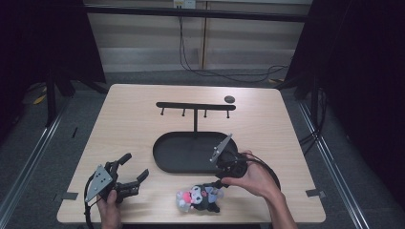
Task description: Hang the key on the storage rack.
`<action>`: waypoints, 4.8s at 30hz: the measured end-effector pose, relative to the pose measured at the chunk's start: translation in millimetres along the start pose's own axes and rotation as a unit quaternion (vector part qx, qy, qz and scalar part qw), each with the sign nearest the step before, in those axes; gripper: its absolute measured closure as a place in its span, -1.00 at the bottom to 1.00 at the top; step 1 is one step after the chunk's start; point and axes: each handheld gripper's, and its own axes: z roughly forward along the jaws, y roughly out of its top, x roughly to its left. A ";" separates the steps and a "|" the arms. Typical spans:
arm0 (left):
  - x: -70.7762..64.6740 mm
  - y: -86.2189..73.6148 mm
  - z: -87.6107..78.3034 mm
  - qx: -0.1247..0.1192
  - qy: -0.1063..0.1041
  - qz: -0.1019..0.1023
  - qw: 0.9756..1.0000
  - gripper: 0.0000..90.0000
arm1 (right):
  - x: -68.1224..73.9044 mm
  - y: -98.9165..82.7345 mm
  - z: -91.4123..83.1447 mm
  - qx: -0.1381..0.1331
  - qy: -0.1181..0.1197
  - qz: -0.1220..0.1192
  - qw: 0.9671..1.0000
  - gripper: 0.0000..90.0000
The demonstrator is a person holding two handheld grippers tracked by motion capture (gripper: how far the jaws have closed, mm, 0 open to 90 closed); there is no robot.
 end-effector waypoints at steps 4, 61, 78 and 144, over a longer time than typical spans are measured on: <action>0.0 0.0 0.0 0.000 0.000 0.000 1.000 -0.66 | -1.7 2.2 5.4 0.032 0.011 -0.012 0.999 0.44; -0.1 -0.1 -0.1 0.000 -0.001 -0.001 1.000 -0.66 | 11.3 26.0 57.7 0.176 0.065 -0.098 0.977 0.89; -0.1 0.0 -0.1 0.001 -0.001 0.000 1.000 -0.66 | 10.4 26.1 53.6 0.174 0.056 -0.096 0.978 0.94; 0.0 0.0 -0.1 0.000 -0.001 0.000 1.000 -0.66 | 5.3 103.4 -58.0 0.135 0.020 -0.117 0.984 0.94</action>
